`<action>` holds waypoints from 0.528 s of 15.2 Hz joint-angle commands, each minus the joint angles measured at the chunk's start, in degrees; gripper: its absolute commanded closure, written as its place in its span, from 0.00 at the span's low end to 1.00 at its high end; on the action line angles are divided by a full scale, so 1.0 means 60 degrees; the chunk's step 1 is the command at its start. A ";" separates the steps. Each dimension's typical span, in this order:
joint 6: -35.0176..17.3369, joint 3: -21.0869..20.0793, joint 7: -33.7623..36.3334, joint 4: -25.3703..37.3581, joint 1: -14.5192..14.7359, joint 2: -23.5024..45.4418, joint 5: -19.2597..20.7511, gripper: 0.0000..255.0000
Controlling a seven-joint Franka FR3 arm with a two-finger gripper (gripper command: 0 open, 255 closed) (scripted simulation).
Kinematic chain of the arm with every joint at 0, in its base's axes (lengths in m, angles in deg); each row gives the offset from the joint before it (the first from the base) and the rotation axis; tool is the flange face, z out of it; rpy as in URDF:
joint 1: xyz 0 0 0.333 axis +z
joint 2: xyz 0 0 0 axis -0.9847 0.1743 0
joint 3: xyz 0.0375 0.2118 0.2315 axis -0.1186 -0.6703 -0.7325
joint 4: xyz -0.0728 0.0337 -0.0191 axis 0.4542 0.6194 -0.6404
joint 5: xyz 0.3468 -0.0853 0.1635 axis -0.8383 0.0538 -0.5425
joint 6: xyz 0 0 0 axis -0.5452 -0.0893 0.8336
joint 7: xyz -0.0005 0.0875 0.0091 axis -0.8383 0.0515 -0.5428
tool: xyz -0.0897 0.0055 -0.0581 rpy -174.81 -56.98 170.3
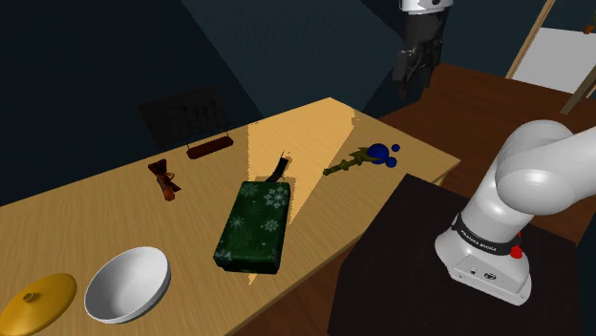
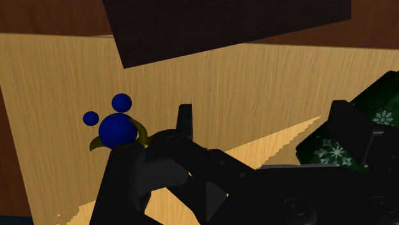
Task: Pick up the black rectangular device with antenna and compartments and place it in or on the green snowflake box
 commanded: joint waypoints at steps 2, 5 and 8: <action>-0.0345 -0.0115 0.0239 -0.0173 -0.0007 0.0129 -0.0102 0.00; -0.1405 -0.0459 0.0941 -0.0606 -0.0025 0.0623 -0.0382 0.00; -0.2491 -0.0802 0.1621 -0.0901 -0.0048 0.1273 -0.0619 0.00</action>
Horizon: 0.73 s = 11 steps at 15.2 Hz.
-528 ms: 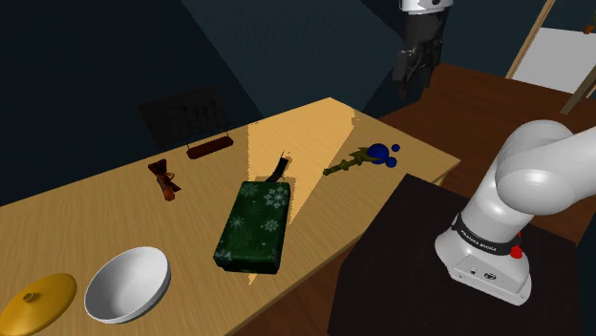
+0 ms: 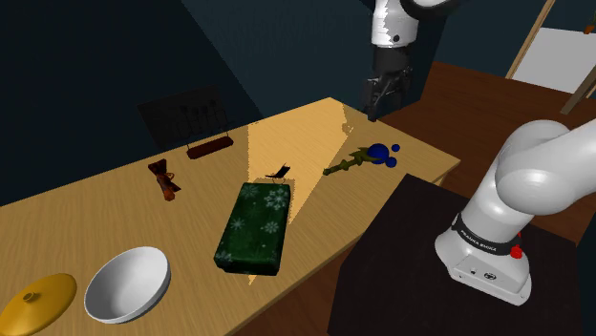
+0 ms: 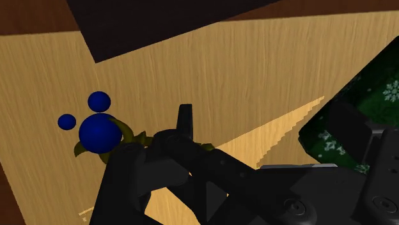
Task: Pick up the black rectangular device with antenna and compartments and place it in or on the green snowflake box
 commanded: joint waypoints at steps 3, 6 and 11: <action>-0.1473 -0.0437 0.0913 -0.0231 -0.0044 0.1011 -0.0251 0.00; -0.2550 -0.0758 0.1585 -0.0237 -0.0106 0.1938 -0.0354 0.00; -0.4228 -0.1241 0.2752 0.0075 -0.0266 0.3698 -0.0293 0.00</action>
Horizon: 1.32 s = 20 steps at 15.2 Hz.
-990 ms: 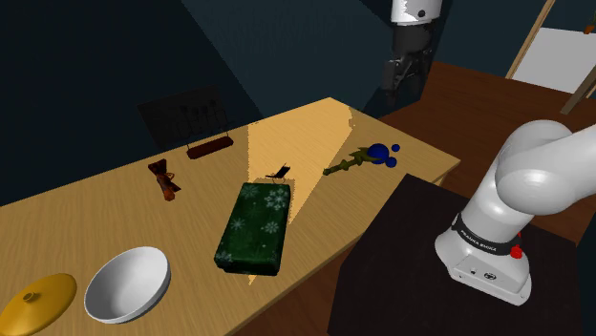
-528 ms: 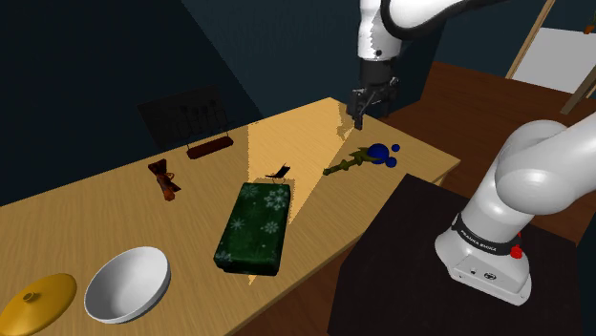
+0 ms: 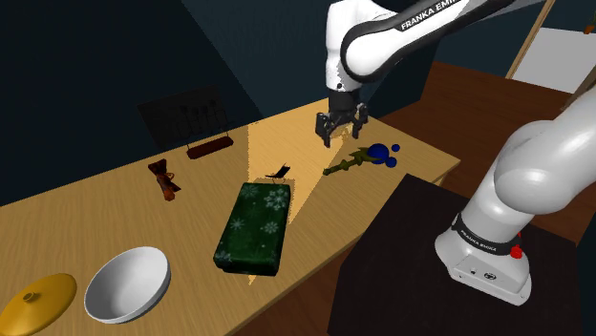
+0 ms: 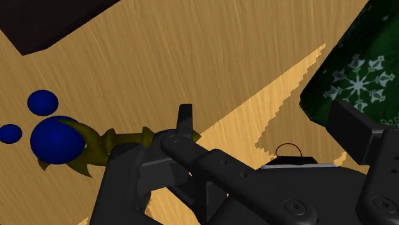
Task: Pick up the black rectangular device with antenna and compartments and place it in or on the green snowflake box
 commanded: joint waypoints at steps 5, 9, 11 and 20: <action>-0.1820 -0.0463 0.1587 0.0797 -0.0205 0.2360 0.0462 0.00; -0.2698 -0.0547 0.2718 0.1607 -0.0261 0.3930 0.1074 0.00; -0.3041 -0.0493 0.3284 0.2092 -0.0219 0.4709 0.1418 0.00; -0.3888 0.0243 0.5339 0.4870 0.0353 0.8061 0.2522 0.00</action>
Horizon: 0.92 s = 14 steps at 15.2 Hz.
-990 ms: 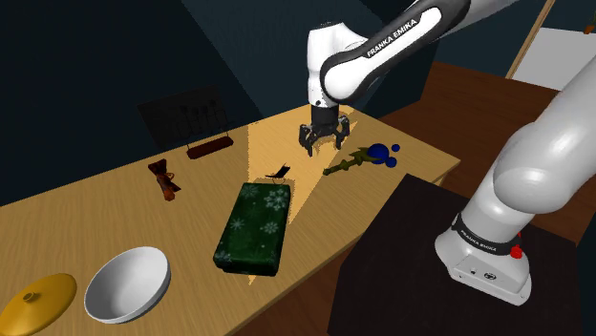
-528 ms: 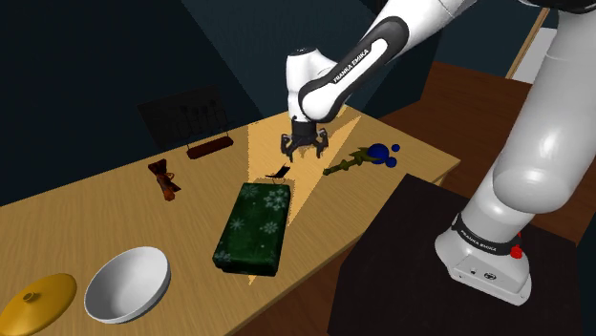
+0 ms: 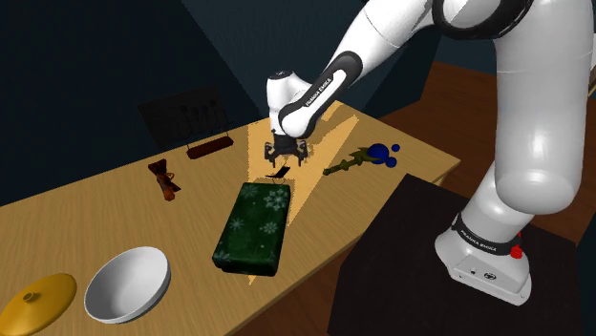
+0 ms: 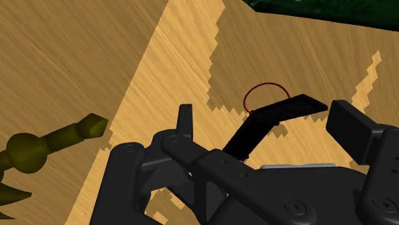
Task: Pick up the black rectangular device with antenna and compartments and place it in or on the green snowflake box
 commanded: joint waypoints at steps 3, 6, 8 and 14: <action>-0.0143 0.0380 0.0671 0.1494 0.0273 0.1477 0.0217 0.00; -0.0106 0.0608 0.1017 0.2641 0.0421 0.2474 0.0243 0.00; -0.0245 0.0642 0.1035 0.2718 0.0434 0.2689 0.0274 0.00; -0.0610 0.0734 0.1081 0.2975 0.0471 0.3308 0.0352 0.00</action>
